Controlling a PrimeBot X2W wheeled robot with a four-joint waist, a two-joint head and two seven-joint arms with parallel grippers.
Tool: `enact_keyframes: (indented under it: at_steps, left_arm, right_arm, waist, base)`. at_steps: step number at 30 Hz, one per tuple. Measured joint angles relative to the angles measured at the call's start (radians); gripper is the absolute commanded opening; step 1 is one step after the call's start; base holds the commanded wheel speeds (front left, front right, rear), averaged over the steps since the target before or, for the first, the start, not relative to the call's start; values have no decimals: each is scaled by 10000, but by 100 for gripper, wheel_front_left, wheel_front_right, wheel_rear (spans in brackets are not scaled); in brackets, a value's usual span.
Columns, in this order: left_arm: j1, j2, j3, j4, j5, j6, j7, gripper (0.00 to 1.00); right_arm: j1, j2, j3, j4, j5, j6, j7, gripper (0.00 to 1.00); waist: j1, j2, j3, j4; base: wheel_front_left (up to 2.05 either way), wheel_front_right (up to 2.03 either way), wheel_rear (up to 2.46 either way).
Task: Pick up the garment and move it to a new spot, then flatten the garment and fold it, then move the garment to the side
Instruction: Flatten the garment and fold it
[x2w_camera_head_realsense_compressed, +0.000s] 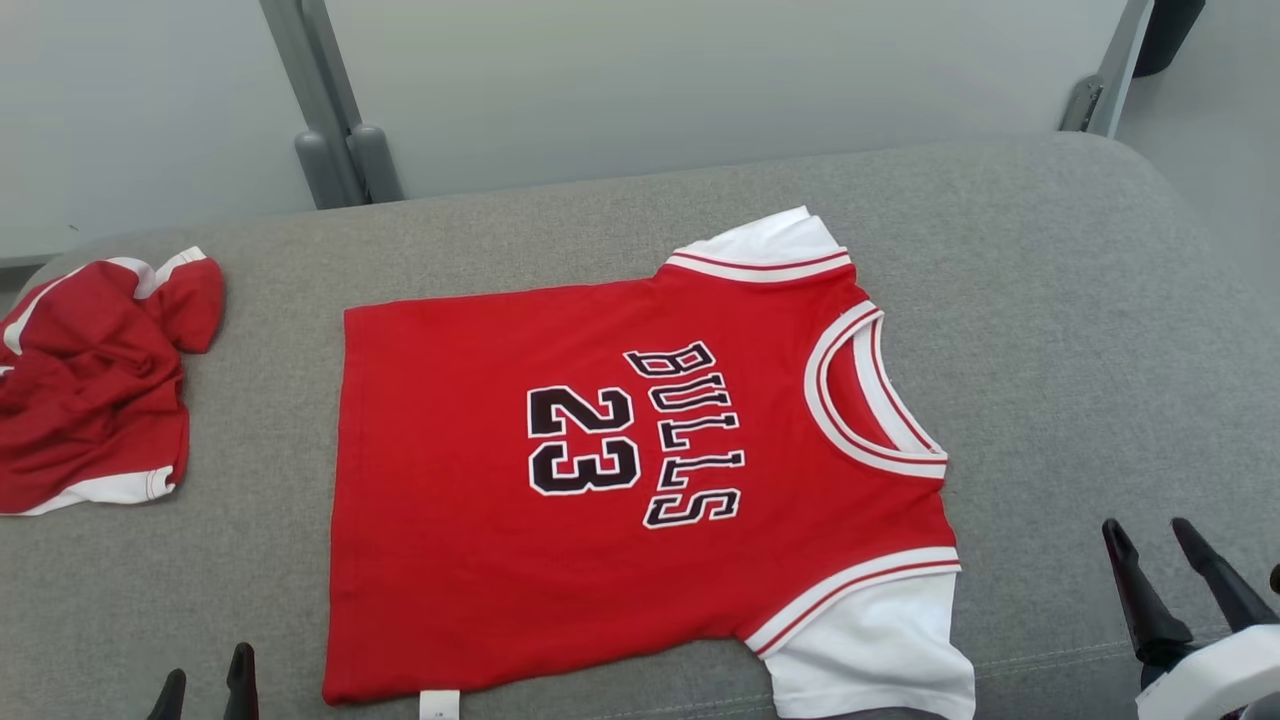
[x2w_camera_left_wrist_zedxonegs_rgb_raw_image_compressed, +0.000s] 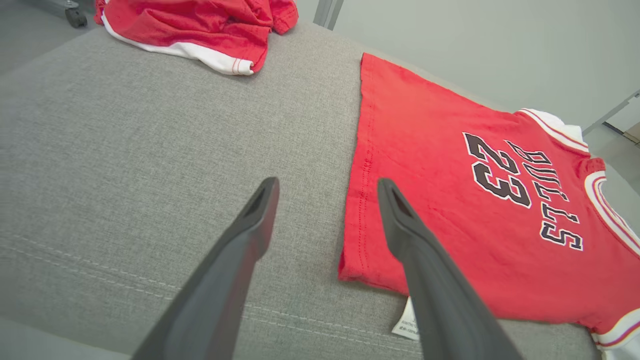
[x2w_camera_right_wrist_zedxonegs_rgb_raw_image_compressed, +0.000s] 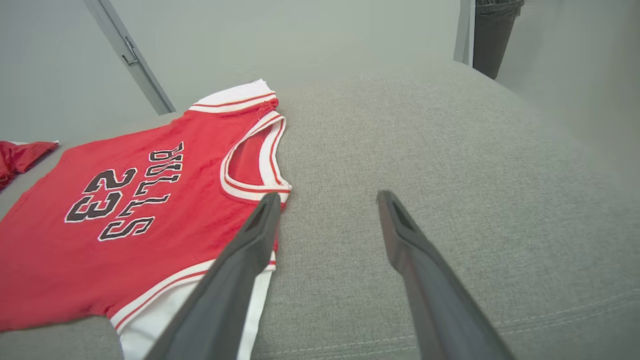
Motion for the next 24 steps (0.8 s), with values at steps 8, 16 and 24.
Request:
enact_keyframes:
  at_steps: [8, 16, 24]
  left_arm:
    - [11, 71, -100, -546, 1103, -46, -52, 100]
    - [-9, 2, -305, -984, 2050, -341, -52, 100]
    - [-11, -366, -374, -1011, 2667, -612, -52, 100]
  right_arm:
    - [-322, 512, -527, -36, -1632, 0, -2, 100]
    - [-485, 1191, -326, -353, -2468, 0, -4, 100]
    - [-703, 1806, 167, -299, -3045, 0, -4, 100]
  waist:
    - [0, 0, -206, -34]
    - [0, 0, -215, -61]
    - [0, 0, -183, -76]
  base:
    - [0, 0, 0]
    - [0, 0, 0]
    - [0, 0, 0]
